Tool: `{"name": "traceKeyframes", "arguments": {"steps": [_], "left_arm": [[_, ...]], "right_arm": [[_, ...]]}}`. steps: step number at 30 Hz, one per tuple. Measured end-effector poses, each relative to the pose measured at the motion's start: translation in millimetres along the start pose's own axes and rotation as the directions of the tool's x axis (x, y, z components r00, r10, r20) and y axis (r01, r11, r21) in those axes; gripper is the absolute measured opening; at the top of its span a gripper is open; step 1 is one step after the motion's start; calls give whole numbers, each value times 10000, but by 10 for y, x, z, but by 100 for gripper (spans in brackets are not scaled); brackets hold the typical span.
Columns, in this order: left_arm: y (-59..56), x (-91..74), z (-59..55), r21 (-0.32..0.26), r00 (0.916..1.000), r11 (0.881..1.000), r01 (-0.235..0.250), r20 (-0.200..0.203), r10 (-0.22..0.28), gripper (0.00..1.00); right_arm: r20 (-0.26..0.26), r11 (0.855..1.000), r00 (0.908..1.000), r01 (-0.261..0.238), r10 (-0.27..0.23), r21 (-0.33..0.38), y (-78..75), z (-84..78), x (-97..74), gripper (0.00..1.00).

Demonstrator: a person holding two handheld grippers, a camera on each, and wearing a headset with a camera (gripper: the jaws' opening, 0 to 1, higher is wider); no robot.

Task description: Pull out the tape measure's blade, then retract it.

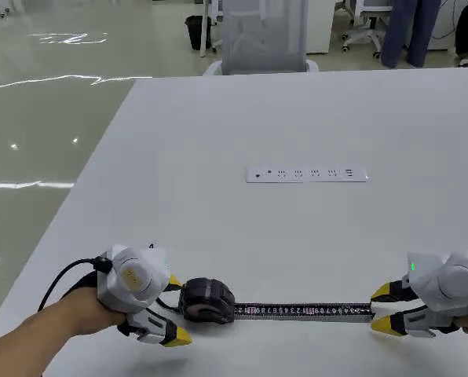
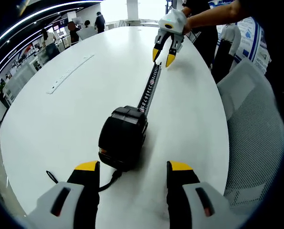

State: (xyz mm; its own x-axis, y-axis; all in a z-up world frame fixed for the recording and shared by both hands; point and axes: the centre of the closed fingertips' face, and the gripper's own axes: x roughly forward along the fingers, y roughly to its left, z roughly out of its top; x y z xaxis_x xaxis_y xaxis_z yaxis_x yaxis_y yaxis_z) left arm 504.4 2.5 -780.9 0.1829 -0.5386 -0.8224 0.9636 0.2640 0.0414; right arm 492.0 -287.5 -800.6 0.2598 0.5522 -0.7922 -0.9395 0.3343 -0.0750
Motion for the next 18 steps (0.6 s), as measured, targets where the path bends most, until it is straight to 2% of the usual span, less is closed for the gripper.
{"name": "traceKeyframes", "arguments": {"steps": [8, 13, 15, 18], "left_arm": [[-62, -45, -13, -739, 9993, 9968, -297, 189, 311, 60], [-135, -74, -12, -1377, 9975, 9892, -496, 429, 560, 65], [-184, -83, -11, -1614, 9963, 9853, -567, 546, 663, 66], [-232, -96, 4, -2147, 9929, 9741, -706, 790, 894, 68]], "right_arm": [[152, 9980, 9991, 392, -400, 500, 81, 21, -63, 32], [331, 9945, 9973, 628, -658, 836, 151, 68, -99, 36], [407, 9899, 9950, 860, -910, 1125, 154, 75, -107, 37], [468, 9825, 9924, 1058, -1141, 1532, 184, 83, -129, 40]]}}
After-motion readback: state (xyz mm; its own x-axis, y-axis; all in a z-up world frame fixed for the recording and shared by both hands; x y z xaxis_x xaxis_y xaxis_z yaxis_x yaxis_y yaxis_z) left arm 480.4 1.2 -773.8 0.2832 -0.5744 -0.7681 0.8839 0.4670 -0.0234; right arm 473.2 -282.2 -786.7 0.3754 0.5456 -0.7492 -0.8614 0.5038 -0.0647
